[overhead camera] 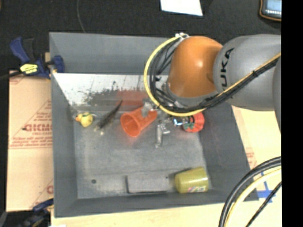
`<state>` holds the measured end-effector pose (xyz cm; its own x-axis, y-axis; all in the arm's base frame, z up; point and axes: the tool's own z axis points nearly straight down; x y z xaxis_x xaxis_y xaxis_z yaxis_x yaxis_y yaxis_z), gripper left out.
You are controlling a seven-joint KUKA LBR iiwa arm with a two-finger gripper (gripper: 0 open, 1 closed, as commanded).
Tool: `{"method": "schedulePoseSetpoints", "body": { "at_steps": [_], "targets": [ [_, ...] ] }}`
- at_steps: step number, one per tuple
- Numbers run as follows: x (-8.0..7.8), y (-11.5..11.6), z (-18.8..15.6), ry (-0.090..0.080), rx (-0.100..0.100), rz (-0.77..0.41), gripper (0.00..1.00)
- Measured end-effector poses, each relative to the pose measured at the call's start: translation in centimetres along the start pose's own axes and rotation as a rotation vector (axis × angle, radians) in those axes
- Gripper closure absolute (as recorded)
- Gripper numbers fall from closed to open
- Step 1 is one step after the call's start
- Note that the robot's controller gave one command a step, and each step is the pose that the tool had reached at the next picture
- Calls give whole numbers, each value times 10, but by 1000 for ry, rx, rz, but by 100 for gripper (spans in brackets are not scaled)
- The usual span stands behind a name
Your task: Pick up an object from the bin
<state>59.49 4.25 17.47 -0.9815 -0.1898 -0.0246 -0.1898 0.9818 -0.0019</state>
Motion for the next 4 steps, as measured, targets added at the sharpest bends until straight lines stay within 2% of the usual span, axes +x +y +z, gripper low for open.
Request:
{"method": "schedulePoseSetpoints", "body": {
  "at_steps": [1,2,3,4],
  "targets": [
    [-44,11,51,4,0,-96,0],
    [-43,-8,85,-34,4,-334,0],
    [-54,-4,87,-40,4,-296,0],
    [2,61,75,-42,4,-439,0]
  ]
}}
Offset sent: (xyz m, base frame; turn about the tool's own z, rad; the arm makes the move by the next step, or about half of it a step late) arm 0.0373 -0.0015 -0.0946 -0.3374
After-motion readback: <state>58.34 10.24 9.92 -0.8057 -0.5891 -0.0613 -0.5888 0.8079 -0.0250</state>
